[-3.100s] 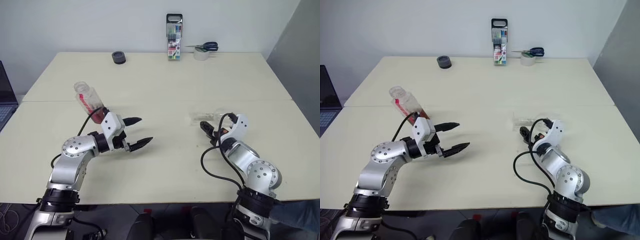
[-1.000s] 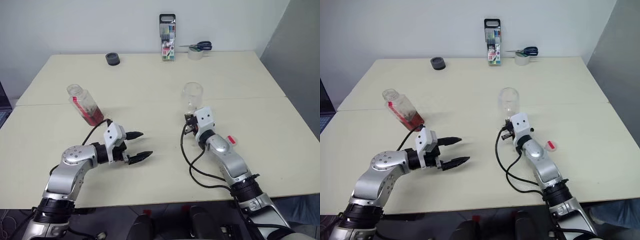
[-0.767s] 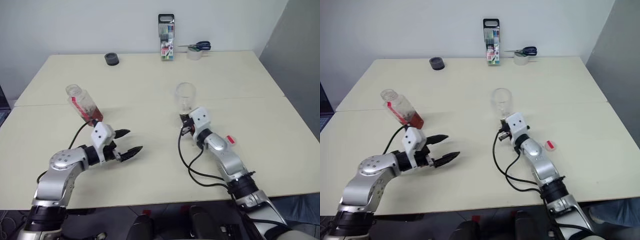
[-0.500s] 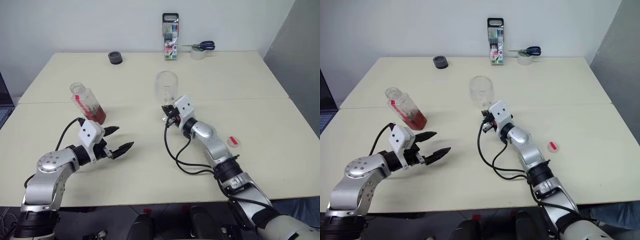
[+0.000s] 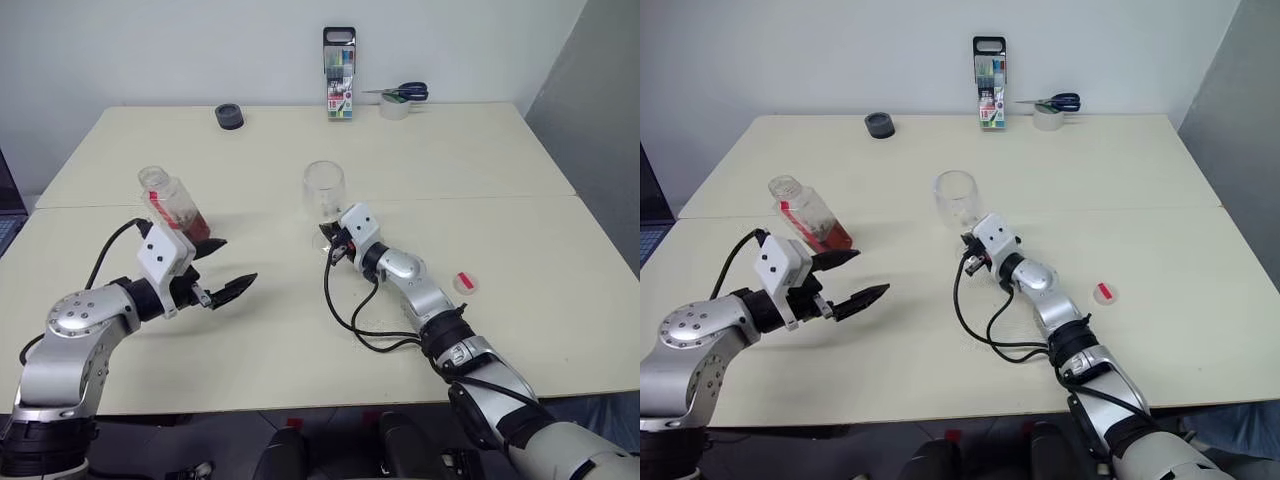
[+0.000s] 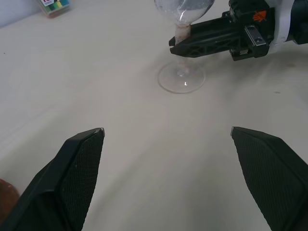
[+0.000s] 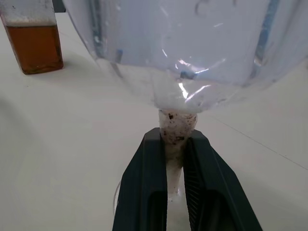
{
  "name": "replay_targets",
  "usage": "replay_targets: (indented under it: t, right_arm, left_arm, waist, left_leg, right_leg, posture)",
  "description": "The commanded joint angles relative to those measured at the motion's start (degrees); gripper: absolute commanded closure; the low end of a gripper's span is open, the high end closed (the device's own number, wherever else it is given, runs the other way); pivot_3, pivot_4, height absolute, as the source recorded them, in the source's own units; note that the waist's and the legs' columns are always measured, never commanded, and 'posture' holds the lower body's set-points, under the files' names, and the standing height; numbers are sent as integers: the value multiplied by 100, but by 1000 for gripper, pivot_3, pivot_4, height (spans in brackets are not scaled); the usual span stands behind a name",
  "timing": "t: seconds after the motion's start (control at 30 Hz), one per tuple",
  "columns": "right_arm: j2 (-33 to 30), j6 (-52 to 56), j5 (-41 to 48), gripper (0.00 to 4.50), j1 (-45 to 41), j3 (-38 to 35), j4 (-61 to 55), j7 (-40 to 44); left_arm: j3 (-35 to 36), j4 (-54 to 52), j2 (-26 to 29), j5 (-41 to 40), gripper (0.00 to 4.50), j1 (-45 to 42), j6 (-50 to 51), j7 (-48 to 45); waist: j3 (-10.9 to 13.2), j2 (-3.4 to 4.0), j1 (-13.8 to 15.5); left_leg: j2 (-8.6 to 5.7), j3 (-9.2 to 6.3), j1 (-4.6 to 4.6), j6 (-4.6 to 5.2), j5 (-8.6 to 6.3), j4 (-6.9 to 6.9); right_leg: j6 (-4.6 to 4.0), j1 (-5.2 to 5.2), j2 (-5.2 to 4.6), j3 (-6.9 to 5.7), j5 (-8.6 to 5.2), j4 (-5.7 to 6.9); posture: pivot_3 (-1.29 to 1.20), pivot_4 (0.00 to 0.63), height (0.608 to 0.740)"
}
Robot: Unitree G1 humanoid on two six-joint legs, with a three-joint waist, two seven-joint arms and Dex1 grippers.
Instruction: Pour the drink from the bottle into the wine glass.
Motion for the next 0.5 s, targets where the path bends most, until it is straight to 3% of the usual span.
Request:
replay_targets:
  t: [0.03, 0.37, 0.4, 0.5]
  right_arm:
    - [38, 19, -17, 3582, -74, -97, 52, 104]
    - [60, 79, 45, 240, 7, -155, -170, 236]
    - [58, 98, 54, 54, 28, -160, -211, 256]
    - [27, 171, 85, 54, 96, -189, -346, 328]
  left_arm:
    - [169, -133, 123, 43, 0, -175, -207, 44]
    - [49, -81, -29, 157, 0, -409, -398, 164]
    - [43, -92, -61, 142, 0, -463, -394, 200]
    - [48, -230, -142, 5, 0, -597, -265, 286]
  waist:
    - [0, 0, 0]
    - [1, 1, -5]
    - [1, 1, -4]
    - [0, 0, -3]
  left_leg:
    - [0, 1, 0, 0, 0, 0]
    - [0, 1, -1, 0, 0, 0]
    - [0, 1, -1, 0, 0, 0]
    - [0, 0, -2, -1, 0, 1]
  right_leg:
    - [0, 0, 0, 0, 0, 0]
    - [0, -1, 0, 1, 0, -1]
    - [0, -1, 0, 1, 0, 0]
    - [0, -1, 0, 0, 0, 0]
  posture:
    - [0, 150, 740]
    - [0, 150, 740]
    - [0, 150, 740]
    - [0, 150, 740]
